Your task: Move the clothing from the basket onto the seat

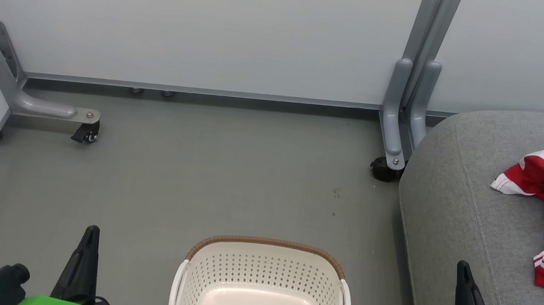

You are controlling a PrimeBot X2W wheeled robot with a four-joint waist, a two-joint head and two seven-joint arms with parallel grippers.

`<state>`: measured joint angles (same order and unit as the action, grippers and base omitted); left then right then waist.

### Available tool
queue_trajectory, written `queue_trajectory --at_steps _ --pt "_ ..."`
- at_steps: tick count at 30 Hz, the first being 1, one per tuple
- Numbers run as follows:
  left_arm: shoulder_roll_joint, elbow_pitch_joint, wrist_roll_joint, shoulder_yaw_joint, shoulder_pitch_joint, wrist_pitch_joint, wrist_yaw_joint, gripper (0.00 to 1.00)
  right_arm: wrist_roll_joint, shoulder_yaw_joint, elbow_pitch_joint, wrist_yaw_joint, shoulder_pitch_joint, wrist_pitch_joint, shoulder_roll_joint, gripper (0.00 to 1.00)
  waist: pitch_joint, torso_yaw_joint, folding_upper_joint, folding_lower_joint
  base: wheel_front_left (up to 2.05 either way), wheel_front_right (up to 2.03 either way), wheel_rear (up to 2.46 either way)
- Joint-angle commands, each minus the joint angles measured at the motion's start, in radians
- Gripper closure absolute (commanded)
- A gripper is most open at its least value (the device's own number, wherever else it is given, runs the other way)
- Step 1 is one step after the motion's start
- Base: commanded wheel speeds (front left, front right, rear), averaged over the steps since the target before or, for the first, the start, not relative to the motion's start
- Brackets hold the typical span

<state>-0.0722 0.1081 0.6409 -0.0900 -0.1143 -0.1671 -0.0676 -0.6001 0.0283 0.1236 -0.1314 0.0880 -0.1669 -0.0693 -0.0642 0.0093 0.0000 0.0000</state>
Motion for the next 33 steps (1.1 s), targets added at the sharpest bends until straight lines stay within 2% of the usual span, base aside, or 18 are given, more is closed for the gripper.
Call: queue_trajectory --at_steps 1,33 --pt "-0.007 -0.005 0.044 0.01 0.037 0.006 -0.007 1.0 -0.043 -0.005 -0.008 0.0 -0.034 0.008 -0.006 1.0 0.001 0.0 0.0 0.0 0.0 0.0 0.0" --pt "-0.017 0.052 0.47 0.067 0.12 0.103 -0.033 1.0 -0.485 -0.039 0.046 0.0 -0.107 0.106 -0.015 1.0 0.023 -0.003 0.0 0.0 0.0 0.0 0.0"
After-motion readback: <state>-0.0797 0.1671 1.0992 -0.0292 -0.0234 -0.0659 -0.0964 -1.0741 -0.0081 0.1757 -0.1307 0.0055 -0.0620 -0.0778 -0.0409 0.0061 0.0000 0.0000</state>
